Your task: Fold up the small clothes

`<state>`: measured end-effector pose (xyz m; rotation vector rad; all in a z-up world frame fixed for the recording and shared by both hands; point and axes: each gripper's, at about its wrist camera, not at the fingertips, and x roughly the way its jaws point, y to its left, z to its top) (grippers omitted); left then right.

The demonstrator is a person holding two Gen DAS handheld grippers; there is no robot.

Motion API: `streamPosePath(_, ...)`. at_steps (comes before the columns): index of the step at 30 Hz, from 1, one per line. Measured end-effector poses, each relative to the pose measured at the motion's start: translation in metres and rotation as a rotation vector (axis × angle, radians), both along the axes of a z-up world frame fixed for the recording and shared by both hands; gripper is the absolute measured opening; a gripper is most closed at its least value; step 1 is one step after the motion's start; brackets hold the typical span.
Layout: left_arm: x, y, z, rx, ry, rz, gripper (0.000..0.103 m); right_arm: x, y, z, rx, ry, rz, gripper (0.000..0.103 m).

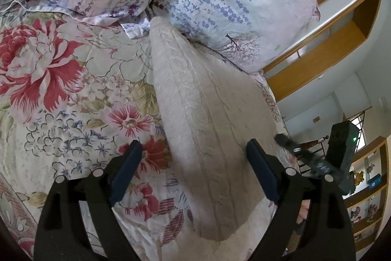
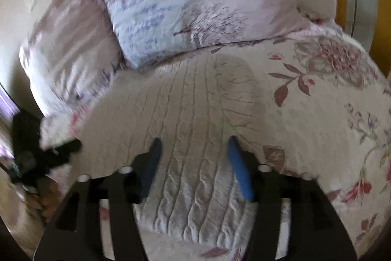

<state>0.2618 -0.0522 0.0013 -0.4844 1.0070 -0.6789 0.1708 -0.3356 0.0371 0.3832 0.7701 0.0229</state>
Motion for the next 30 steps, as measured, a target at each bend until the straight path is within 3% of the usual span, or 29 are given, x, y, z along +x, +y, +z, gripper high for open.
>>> streamPosePath(3, 0.000, 0.001, 0.000, -0.008, 0.023, -0.001, 0.087, -0.005, -0.019, 0.009, 0.069, -0.026, -0.046, 0.075)
streamPosePath(6, 0.002, -0.002, 0.001, 0.021, 0.031, 0.003, 0.087, 0.000, -0.041, 0.009, 0.152, 0.005, -0.083, 0.075)
streamPosePath(15, 0.011, -0.027, 0.010, 0.150, 0.009, -0.034, 0.090, 0.034, -0.077, -0.026, 0.375, 0.134, -0.091, 0.075)
streamPosePath(21, 0.018, -0.047, 0.012, 0.217, -0.023, -0.074, 0.090, 0.048, -0.078, -0.043, 0.443, 0.172, -0.059, 0.075)
streamPosePath(26, 0.022, -0.056, 0.009, 0.239, -0.030, -0.083, 0.092, 0.051, -0.078, -0.045, 0.485, 0.151, -0.012, 0.074)
streamPosePath(30, 0.027, -0.056, 0.005, 0.221, -0.014, -0.085, 0.092, 0.054, -0.069, -0.046, 0.488, 0.157, 0.044, 0.065)
